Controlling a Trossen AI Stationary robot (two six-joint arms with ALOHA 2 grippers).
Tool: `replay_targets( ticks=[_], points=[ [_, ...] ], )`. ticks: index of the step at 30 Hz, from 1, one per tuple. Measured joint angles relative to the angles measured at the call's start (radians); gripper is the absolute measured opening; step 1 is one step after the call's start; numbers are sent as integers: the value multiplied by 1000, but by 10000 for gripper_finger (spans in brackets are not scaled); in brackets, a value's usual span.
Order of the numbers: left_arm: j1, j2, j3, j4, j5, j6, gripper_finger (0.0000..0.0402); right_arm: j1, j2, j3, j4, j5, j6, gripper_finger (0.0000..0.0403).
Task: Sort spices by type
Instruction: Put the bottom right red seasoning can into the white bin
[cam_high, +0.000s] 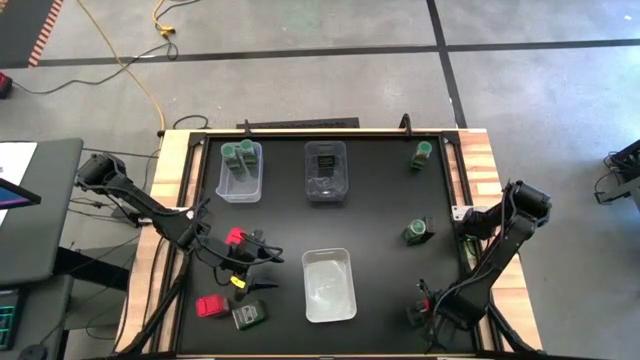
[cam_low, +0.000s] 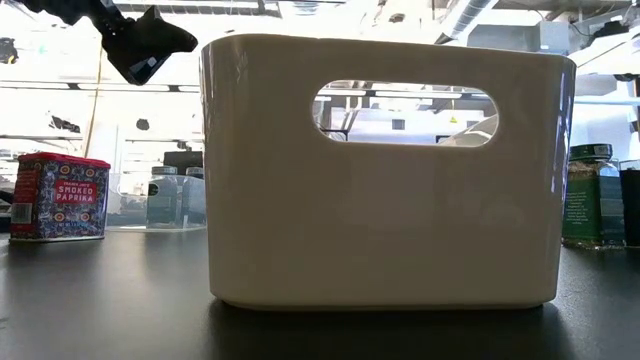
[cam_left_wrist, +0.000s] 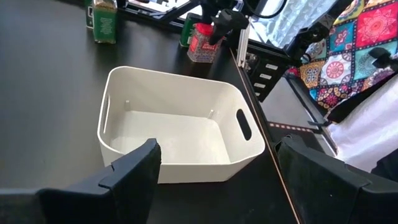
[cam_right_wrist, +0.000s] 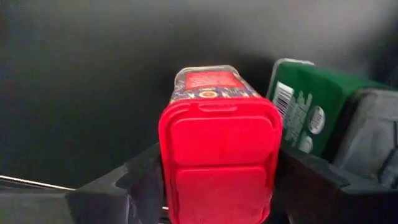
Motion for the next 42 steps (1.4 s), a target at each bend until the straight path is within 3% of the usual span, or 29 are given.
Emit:
replay_targets(
  ticks=[8,13,21,26,31,35,42],
  points=[
    [0,0,0,0,1,0,312,0,0,0,4,-13,-7,282],
    [0,0,0,0,1,0,312,0,0,0,4,-19,-20,240],
    [0,0,0,0,1,0,312,0,1,11,9,-16,-26,239],
    [0,0,0,0,1,0,312,-15,2,107,-43,90,-92,239],
    [0,0,0,0,1,0,312,-72,1,245,-145,277,-287,239],
    [0,0,0,0,1,0,312,-147,1,355,-168,416,-562,239],
    [0,0,0,0,1,-14,312,-365,1,477,-127,417,-1103,239]
  ],
)
